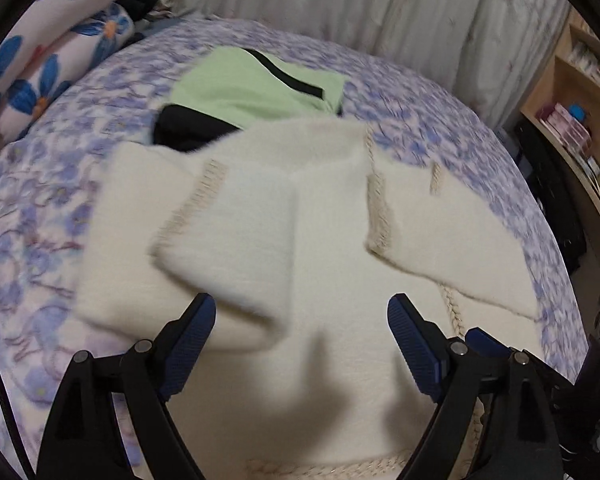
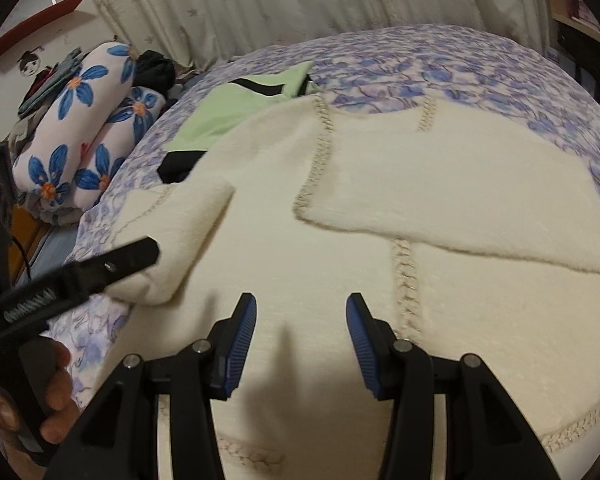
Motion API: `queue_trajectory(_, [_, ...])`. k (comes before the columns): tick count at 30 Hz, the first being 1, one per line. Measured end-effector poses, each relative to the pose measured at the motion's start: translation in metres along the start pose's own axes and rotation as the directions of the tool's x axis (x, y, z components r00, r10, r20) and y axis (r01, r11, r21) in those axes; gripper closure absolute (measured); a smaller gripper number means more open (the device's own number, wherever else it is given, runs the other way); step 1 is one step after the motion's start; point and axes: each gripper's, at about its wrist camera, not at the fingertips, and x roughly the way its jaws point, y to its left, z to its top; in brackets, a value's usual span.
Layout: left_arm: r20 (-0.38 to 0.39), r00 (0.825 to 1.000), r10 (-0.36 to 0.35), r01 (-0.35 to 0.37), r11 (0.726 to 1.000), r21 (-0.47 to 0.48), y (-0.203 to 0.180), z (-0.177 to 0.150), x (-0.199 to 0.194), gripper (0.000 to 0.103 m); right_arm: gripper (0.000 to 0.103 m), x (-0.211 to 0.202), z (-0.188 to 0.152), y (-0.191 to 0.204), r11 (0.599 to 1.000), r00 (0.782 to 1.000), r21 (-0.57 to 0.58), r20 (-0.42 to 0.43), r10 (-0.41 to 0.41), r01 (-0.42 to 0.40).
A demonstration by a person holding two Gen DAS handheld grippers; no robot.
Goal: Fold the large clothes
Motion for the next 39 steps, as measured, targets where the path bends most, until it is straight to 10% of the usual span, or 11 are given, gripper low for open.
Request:
queue_trajectory(18, [-0.022, 0.967, 0.254, -0.254, 0.948, -0.190, 0.108, -0.035, -0.037, 0.016, 0.042, 0.017, 0.011, 0.096, 0.959, 0.996, -0.270, -0.034, 0.078, -0.084])
queue_trajectory(30, [-0.059, 0.965, 0.255, -0.261, 0.942, -0.209, 0.124, -0.048, -0.032, 0.016, 0.042, 0.107, 0.031, 0.161, 0.884, 0.990, -0.462, -0.077, -0.122, 0.073])
queue_trajectory(34, [-0.041, 0.965, 0.259, -0.262, 0.943, -0.204, 0.121, -0.048, -0.038, 0.016, 0.088, 0.085, 0.056, 0.146, 0.919, 0.998, -0.392, -0.036, -0.061, 0.042])
queue_trajectory(39, [-0.026, 0.968, 0.250, -0.251, 0.948, -0.196, 0.116, -0.048, -0.043, 0.016, 0.091, 0.011, 0.090, 0.080, 0.979, 0.996, -0.203, 0.091, -0.001, 0.020])
